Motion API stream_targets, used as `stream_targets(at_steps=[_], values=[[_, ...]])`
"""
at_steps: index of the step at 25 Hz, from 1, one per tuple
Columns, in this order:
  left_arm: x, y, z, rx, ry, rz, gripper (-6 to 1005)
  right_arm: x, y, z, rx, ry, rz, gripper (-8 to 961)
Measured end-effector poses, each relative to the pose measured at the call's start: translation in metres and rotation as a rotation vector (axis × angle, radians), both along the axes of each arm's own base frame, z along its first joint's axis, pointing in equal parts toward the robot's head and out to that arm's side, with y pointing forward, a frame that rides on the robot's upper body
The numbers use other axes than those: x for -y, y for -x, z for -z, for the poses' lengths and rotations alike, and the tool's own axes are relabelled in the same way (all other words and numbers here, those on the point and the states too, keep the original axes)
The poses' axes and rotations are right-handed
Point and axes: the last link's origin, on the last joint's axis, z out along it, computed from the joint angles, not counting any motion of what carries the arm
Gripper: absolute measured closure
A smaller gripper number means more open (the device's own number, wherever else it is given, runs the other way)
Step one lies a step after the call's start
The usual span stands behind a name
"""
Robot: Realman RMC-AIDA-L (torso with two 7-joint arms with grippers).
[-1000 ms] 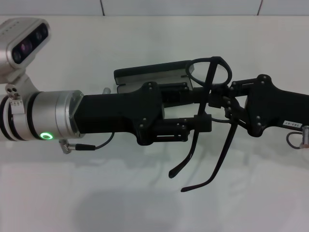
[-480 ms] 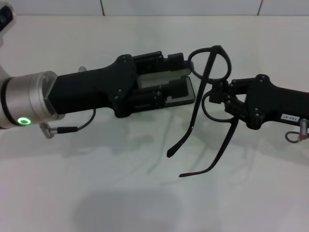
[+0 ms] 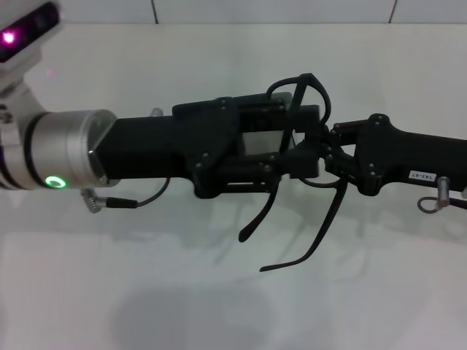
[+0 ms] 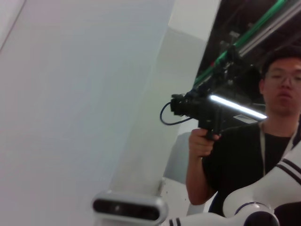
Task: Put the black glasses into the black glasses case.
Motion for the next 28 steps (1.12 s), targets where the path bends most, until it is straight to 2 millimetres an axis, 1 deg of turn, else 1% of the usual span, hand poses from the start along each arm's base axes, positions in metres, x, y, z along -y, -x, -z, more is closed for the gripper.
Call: stream_targets(at_steps=[4, 6, 7, 13, 28], values=[[-0.012, 0.000, 0.011, -0.075, 0.073, -0.115, 369, 0.001, 0.001, 0.001, -0.001, 0.004, -0.009, 834], [-0.014, 0.000, 0.014, -0.091, 0.080, -0.136, 369, 0.002, 0.002, 0.002, -0.001, 0.008, -0.014, 833], [-0.016, 0.002, 0.019, -0.113, 0.094, -0.159, 369, 0.002, 0.002, 0.002, 0.000, 0.009, -0.017, 833], [-0.015, 0.003, 0.022, -0.124, 0.101, -0.157, 370, 0.003, 0.003, 0.003, 0.000, 0.017, -0.020, 833], [-0.014, 0.005, 0.022, -0.126, 0.082, -0.147, 371, 0.005, 0.003, 0.000, -0.017, 0.056, -0.004, 833]])
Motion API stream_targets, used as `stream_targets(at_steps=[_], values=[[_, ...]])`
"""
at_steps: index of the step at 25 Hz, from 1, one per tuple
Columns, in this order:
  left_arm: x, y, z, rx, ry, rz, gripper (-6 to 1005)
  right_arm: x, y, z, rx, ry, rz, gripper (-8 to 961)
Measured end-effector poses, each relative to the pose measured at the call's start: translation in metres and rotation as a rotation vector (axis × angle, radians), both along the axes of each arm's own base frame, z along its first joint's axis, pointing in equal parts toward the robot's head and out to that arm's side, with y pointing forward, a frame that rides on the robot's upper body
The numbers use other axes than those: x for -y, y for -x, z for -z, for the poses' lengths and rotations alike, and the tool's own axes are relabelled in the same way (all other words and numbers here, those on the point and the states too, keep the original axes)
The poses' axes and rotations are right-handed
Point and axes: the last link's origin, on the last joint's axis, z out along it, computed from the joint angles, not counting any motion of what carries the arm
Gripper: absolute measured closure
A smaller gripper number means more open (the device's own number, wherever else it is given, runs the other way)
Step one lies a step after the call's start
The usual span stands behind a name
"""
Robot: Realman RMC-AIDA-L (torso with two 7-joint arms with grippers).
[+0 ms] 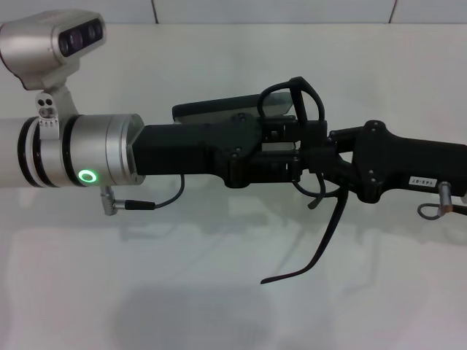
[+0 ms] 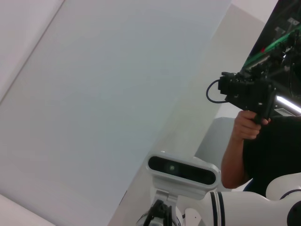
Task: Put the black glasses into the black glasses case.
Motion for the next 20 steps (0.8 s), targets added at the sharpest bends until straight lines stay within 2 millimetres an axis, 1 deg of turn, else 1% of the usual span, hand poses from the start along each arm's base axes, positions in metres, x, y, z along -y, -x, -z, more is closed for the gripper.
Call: stream_targets(at_steps=[4, 8, 10, 14, 17, 20], values=[[0.001, 0.000, 0.000, -0.003, 0.003, 0.005, 371, -0.002, 0.000, -0.003, -0.011, -0.015, 0.012, 832], [0.000, 0.003, -0.007, 0.013, -0.025, 0.014, 372, -0.008, -0.011, -0.013, -0.053, -0.072, 0.085, 832], [0.000, 0.009, -0.013, 0.017, -0.068, 0.008, 372, -0.010, -0.016, -0.019, -0.081, -0.092, 0.116, 832], [-0.006, 0.031, -0.024, -0.031, -0.149, -0.058, 372, -0.010, -0.020, -0.034, -0.148, -0.125, 0.134, 832], [-0.009, 0.038, -0.016, -0.094, -0.154, -0.089, 373, -0.009, -0.021, -0.044, -0.209, -0.159, 0.144, 832], [-0.007, 0.036, -0.001, -0.160, -0.113, -0.062, 373, -0.008, -0.016, -0.048, -0.261, -0.159, 0.130, 832]])
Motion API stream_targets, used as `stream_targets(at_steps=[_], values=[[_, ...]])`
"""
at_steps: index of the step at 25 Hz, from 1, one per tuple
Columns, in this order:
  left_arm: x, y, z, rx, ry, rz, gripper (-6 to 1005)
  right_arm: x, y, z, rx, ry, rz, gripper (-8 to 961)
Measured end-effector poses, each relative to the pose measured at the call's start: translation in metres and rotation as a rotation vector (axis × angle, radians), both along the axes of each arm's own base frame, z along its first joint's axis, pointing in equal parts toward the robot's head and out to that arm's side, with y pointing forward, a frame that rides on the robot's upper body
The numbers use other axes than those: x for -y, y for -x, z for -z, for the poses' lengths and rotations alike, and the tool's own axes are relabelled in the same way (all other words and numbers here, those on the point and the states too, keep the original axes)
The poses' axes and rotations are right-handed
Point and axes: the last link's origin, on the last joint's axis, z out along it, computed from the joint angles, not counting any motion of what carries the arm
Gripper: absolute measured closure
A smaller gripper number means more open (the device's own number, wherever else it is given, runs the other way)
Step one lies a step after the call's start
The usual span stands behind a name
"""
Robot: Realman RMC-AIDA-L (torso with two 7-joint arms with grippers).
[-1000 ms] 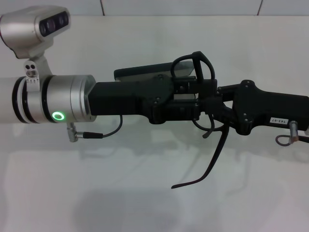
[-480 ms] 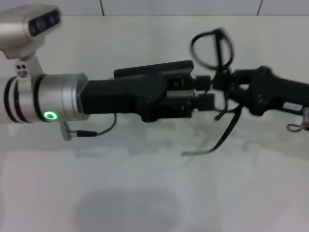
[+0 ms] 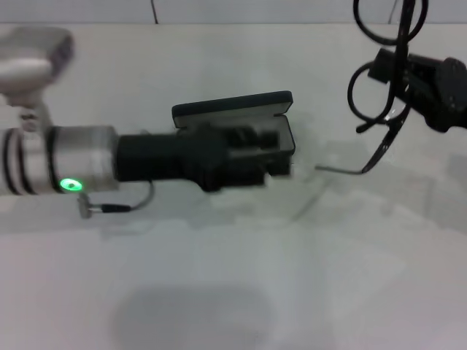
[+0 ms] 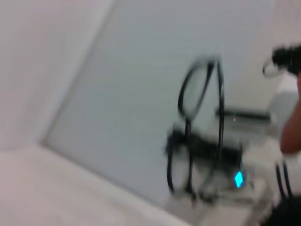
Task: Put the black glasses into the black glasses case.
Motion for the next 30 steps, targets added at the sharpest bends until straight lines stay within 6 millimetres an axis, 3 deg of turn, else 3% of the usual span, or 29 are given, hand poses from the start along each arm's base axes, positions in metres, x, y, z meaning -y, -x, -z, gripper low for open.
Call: stream_targets(at_steps=[4, 9, 16, 30], values=[[0.006, -0.014, 0.024, -0.072, 0.096, 0.081, 373, -0.003, 0.006, -0.001, -0.042, -0.035, -0.008, 832], [0.016, -0.038, 0.042, -0.033, 0.209, 0.166, 374, -0.011, 0.012, 0.015, -0.038, -0.027, 0.003, 831], [0.019, -0.058, 0.030, 0.111, 0.216, 0.225, 376, -0.013, 0.013, 0.037, 0.019, 0.001, 0.013, 831], [0.012, -0.062, 0.020, 0.158, 0.134, 0.235, 377, 0.006, 0.011, 0.059, 0.155, 0.134, -0.098, 831]])
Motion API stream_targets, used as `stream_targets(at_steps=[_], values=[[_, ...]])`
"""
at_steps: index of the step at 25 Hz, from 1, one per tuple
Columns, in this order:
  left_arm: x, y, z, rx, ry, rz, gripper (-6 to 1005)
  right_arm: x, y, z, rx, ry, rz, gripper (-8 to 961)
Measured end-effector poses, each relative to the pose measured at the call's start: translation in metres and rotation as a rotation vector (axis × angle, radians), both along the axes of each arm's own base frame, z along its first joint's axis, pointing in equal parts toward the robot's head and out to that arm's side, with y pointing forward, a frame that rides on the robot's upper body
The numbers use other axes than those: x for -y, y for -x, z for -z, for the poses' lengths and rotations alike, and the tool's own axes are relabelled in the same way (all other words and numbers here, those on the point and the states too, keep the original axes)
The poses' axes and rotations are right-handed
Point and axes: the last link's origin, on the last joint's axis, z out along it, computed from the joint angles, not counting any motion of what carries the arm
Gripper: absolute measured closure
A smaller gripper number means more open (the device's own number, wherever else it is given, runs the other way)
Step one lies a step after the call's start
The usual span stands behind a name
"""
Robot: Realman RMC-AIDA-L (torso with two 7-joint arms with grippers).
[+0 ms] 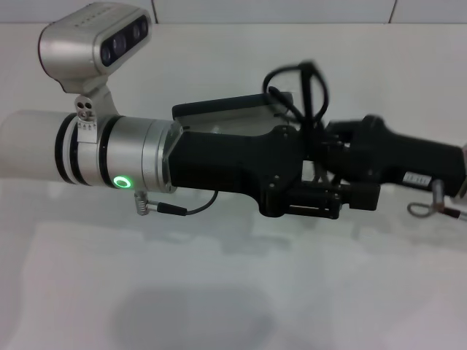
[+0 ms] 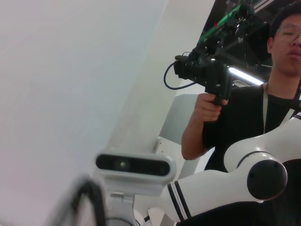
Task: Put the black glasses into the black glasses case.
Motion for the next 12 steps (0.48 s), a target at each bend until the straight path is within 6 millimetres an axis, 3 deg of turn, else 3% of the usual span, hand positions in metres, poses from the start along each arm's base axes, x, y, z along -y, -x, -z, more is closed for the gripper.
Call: stream_targets(at_steps=[12], values=[[0.0005, 0.0007, 0.0007, -0.004, 0.005, -0.003, 378, 0.0072, -0.0020, 0.0052, 0.062, 0.040, -0.056, 830]])
